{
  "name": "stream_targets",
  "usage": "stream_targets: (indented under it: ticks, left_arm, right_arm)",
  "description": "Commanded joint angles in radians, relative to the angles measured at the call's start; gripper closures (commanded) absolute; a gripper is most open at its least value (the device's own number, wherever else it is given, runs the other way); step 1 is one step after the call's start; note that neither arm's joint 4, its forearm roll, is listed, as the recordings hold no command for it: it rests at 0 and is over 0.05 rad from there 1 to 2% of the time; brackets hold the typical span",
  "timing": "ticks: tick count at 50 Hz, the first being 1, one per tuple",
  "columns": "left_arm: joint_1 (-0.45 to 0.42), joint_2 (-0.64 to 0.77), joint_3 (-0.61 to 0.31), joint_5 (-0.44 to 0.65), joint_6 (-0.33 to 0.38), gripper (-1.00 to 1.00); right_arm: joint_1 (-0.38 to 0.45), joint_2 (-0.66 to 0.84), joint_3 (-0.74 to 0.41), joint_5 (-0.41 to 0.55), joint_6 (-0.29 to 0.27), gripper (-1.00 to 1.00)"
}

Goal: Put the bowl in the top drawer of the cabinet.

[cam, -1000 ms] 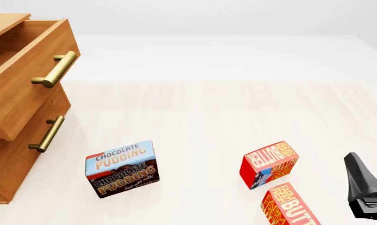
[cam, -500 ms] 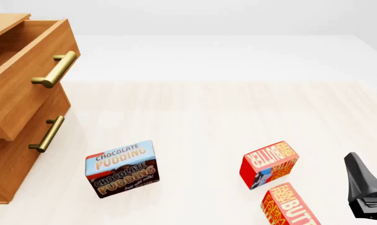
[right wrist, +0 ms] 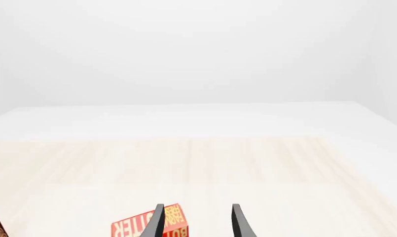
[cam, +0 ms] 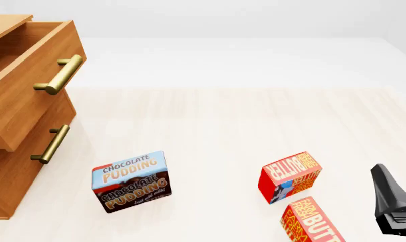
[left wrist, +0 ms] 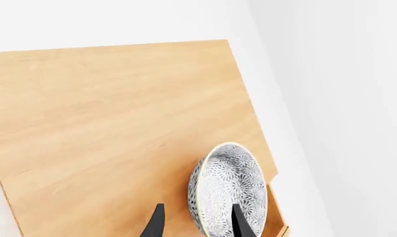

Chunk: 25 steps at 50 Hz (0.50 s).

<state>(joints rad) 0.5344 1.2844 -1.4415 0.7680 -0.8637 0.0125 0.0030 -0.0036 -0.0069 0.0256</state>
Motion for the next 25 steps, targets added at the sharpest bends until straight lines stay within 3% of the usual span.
stream_targets:
  ticks: [1,25]
  left_arm:
    - [-0.045,-0.074,0.024,0.03,0.004,-1.0]
    - [-0.169,-0.186,0.086,0.026,-0.004,-1.0]
  right_arm:
    - [0.002,0.0,0.0,0.0,0.001,-1.0]
    - [0.008,-0.001,0.0,-0.004,0.001,-1.0]
